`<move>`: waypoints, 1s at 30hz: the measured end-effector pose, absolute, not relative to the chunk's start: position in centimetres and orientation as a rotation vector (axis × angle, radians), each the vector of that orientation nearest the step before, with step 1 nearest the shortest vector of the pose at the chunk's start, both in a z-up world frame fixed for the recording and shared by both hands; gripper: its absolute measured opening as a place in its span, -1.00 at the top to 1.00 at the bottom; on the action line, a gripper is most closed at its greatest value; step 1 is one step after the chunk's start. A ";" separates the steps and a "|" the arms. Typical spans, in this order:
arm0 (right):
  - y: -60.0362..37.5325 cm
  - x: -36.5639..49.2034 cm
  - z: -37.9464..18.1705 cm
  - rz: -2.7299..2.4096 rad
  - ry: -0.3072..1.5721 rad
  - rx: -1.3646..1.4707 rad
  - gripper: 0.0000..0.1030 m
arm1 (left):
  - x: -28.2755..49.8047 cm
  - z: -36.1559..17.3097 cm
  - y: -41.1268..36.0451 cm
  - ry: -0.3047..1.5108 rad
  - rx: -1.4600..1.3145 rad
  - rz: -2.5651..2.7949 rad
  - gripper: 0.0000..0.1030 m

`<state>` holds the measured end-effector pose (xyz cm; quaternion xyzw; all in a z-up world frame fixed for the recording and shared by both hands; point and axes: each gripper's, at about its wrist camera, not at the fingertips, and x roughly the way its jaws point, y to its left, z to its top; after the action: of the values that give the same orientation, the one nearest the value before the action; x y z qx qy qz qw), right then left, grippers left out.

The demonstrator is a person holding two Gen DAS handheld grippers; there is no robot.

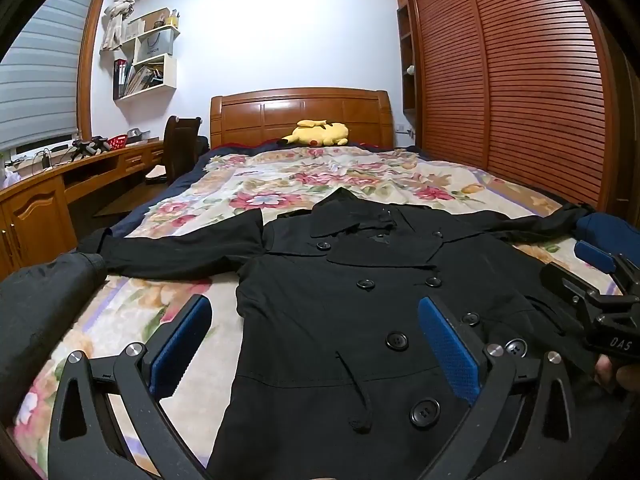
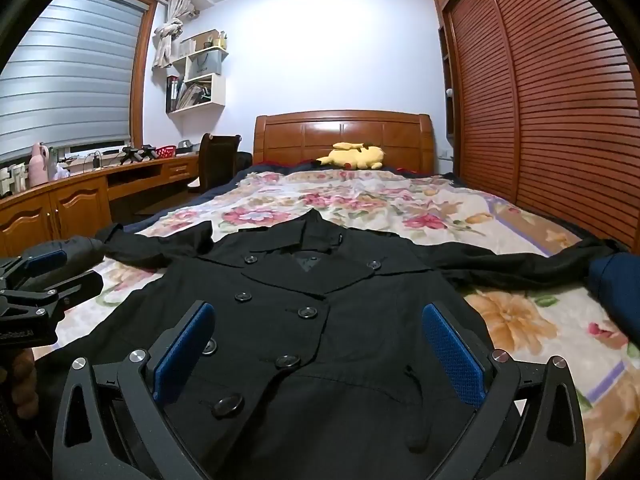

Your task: Fold large clothes

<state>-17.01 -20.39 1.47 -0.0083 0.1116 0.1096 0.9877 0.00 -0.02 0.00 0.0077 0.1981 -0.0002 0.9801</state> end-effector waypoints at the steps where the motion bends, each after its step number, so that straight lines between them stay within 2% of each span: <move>1: -20.4 -17.0 1.5 0.219 0.230 -0.020 -1.00 | 0.0 0.0 0.0 0.399 0.016 0.000 -1.00; 30: -20.5 -16.8 1.3 0.220 0.229 -0.015 -1.00 | 0.0 0.0 -0.1 0.395 0.011 -0.001 -1.00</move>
<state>-16.79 -20.52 1.30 -0.0076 0.1138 0.1097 0.9874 0.02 -0.06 -0.02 0.0054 0.1962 -0.0006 0.9806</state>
